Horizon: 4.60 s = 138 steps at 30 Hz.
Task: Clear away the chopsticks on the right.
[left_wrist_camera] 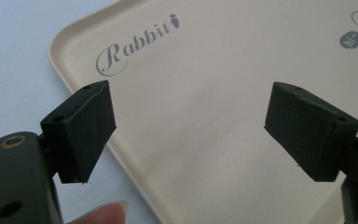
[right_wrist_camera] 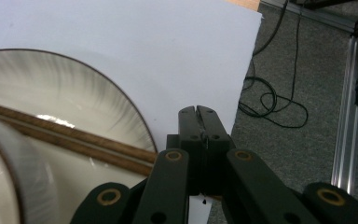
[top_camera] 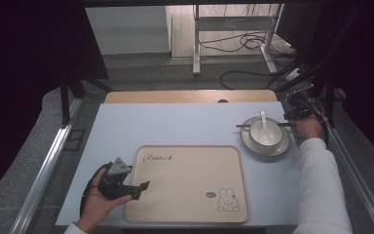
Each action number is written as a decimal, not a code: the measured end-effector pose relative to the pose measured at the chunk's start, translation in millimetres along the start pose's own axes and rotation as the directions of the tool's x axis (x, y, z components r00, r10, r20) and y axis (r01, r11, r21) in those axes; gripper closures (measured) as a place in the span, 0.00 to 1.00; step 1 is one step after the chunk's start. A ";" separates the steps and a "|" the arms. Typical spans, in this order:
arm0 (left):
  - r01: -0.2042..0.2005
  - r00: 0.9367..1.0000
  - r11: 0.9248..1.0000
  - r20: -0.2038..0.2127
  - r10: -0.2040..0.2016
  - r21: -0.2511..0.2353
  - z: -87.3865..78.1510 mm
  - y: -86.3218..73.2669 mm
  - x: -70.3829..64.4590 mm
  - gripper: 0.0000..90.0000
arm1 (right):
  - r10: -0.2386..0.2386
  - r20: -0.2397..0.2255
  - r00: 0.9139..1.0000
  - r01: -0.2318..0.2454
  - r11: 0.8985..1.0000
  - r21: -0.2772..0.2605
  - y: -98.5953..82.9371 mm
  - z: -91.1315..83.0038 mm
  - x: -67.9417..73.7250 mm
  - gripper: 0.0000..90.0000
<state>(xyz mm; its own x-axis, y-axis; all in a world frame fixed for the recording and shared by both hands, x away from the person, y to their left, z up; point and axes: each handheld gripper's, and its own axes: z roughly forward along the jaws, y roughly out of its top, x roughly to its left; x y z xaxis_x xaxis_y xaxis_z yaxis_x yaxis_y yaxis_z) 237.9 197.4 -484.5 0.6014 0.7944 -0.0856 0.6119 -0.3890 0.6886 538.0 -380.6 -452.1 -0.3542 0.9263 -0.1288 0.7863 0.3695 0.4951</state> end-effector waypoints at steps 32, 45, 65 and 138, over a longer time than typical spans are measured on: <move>-0.018 1.000 1.000 0.012 0.017 0.002 -1.4 0.2 0.1 0.18 | 0.005 -0.046 0.999 -0.001 0.997 0.075 -26.0 1.5 0.9 0.99; -0.019 1.000 1.000 0.011 0.019 0.002 -2.2 -0.1 -0.1 0.18 | 0.010 -0.051 0.999 -0.006 0.997 0.079 -35.7 -5.7 -3.6 0.99; -0.019 1.000 1.000 0.009 0.019 0.008 -0.9 -0.2 -0.3 0.18 | -0.068 -0.086 0.994 0.070 0.997 0.013 -45.3 -35.0 4.6 0.99; -0.018 1.000 1.000 0.001 0.018 0.026 1.4 -2.7 1.1 0.18 | -0.241 -0.034 0.970 0.244 0.963 0.112 -43.1 -38.3 -6.4 0.73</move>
<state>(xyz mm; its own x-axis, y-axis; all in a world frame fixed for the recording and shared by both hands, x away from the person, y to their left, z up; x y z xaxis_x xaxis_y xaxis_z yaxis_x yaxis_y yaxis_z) 237.7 198.7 -487.4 0.6128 0.7868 -0.0740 0.6139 -0.4150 0.6715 486.9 -405.4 -439.7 -0.5505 0.8066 -0.2152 0.7280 0.5900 0.3492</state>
